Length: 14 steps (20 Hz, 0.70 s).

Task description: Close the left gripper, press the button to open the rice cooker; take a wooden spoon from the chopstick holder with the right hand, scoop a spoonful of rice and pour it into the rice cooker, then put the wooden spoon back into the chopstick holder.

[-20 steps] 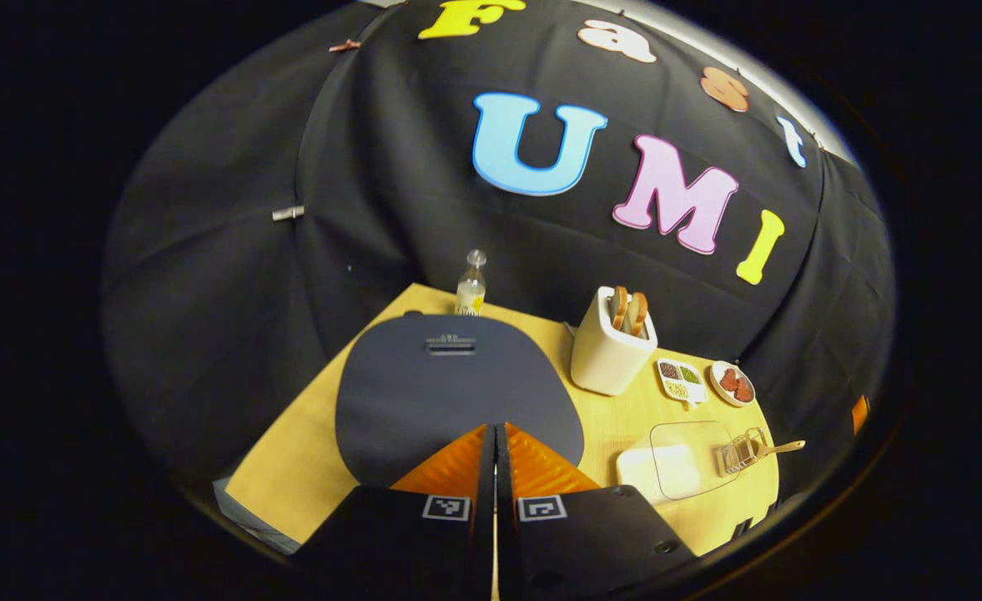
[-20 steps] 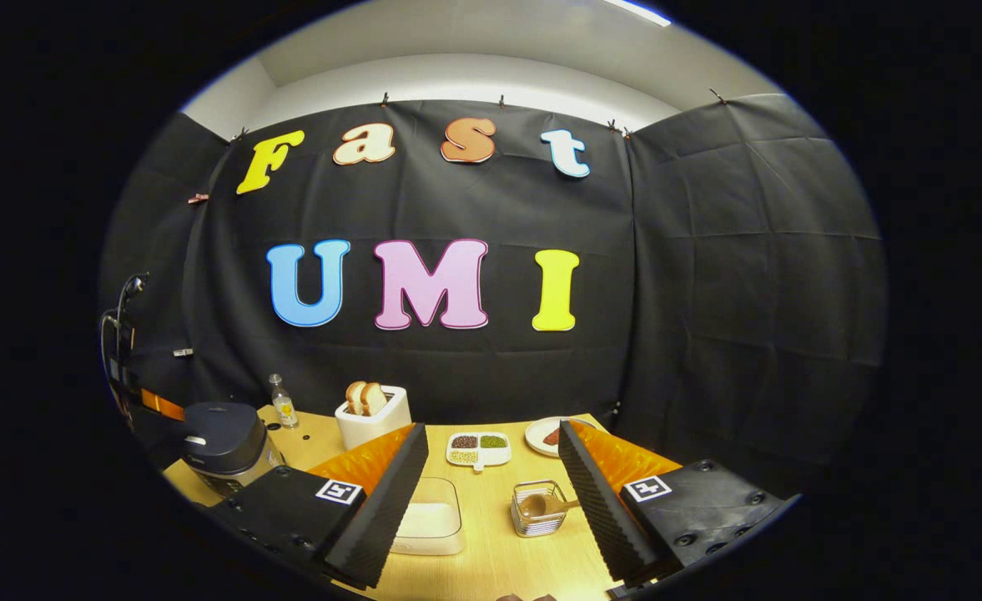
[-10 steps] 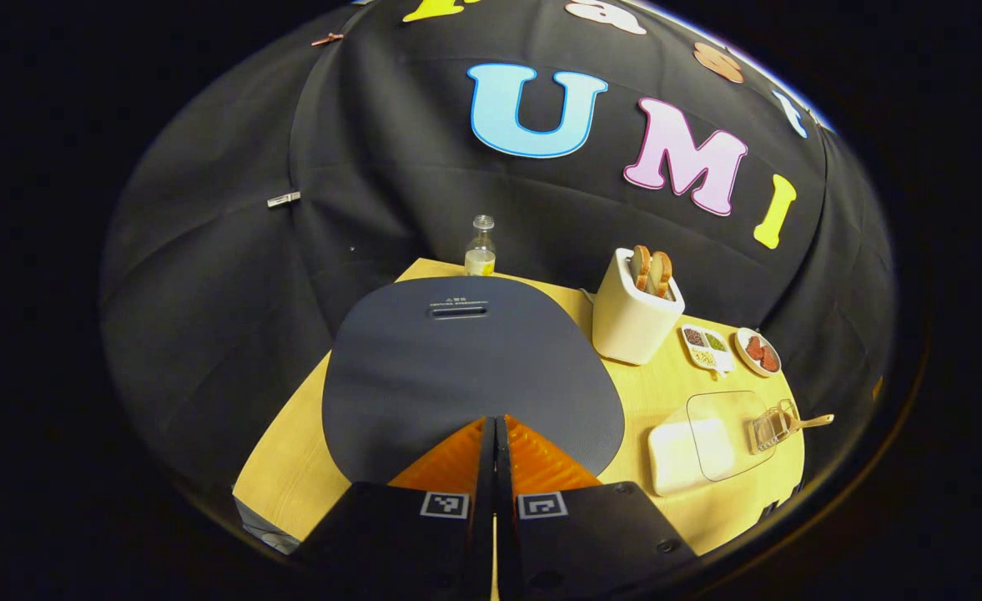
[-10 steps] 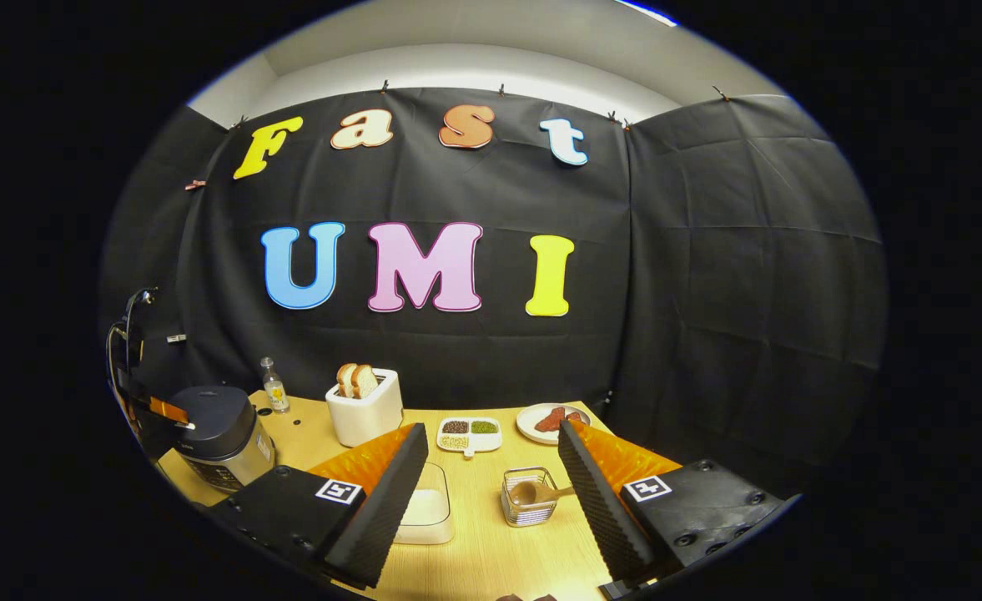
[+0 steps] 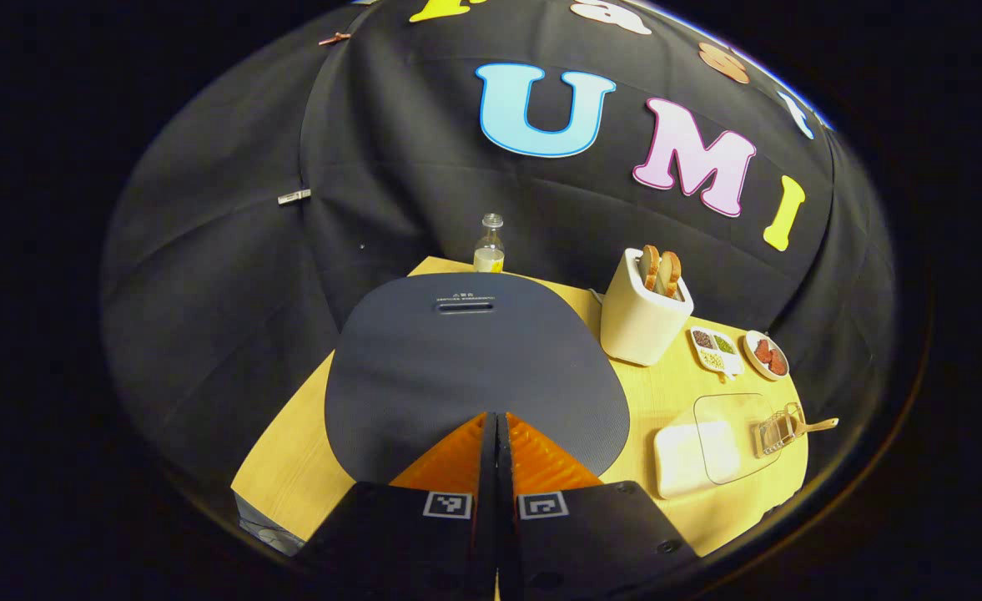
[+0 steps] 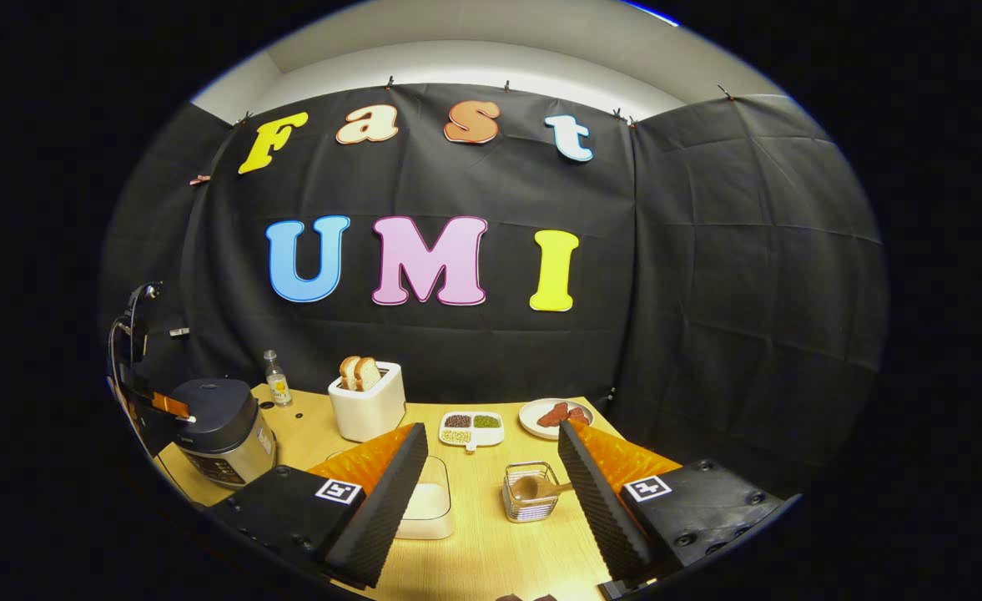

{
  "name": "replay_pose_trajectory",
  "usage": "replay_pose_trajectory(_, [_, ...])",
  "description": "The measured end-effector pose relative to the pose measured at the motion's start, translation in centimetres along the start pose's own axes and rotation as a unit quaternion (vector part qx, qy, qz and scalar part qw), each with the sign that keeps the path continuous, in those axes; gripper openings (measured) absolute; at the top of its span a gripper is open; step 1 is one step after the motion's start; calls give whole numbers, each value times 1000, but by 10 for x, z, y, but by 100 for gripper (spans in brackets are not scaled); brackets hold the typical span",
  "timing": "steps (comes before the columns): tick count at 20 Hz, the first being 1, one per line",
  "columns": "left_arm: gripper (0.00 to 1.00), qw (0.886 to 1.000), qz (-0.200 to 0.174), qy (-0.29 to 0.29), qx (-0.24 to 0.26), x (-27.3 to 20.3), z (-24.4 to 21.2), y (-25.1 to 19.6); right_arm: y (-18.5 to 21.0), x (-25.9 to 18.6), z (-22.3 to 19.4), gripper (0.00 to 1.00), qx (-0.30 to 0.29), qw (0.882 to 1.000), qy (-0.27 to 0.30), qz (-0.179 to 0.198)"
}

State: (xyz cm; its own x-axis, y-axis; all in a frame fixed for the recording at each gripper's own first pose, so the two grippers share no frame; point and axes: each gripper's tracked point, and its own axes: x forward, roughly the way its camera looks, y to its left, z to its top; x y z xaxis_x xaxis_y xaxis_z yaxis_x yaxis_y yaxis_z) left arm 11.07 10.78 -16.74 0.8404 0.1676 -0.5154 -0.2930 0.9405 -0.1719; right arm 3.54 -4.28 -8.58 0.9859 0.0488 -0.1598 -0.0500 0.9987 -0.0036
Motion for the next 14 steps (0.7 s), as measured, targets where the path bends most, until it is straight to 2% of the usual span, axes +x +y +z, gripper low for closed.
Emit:
replay_pose_trajectory(3, [7, 1000, -2, -12, 1, 6, 5, -1, 3, -6, -5, 98, -5, 1000, 4, 9])
replay_pose_trajectory(5, [6, 999, 11, -29, 7, -3, 13, 2, 3, -9, -5, 98, -10, 1000, 3, 13])
replay_pose_trajectory(7, [6, 995, 27, -95, -4, -23, 44, -3, -4, -11, -5, 98, -14, 1000, 2, 9])
replay_pose_trajectory(9, [6, 986, 43, -162, 2, -53, 88, -7, -11, -11, -6, 98, -9, 1000, 5, 3])
replay_pose_trajectory(10, [2, 981, 50, -188, 9, -66, 107, -9, -14, -11, -8, 98, -6, 1000, 8, 1])
replay_pose_trajectory(11, [6, 977, 54, -206, 16, -78, 118, -13, -17, -9, -9, 98, -5, 1000, 10, -1])
replay_pose_trajectory(14, [6, 973, 43, -226, 27, -99, 131, -31, -27, -2, -9, 98, -2, 1000, 10, -5])
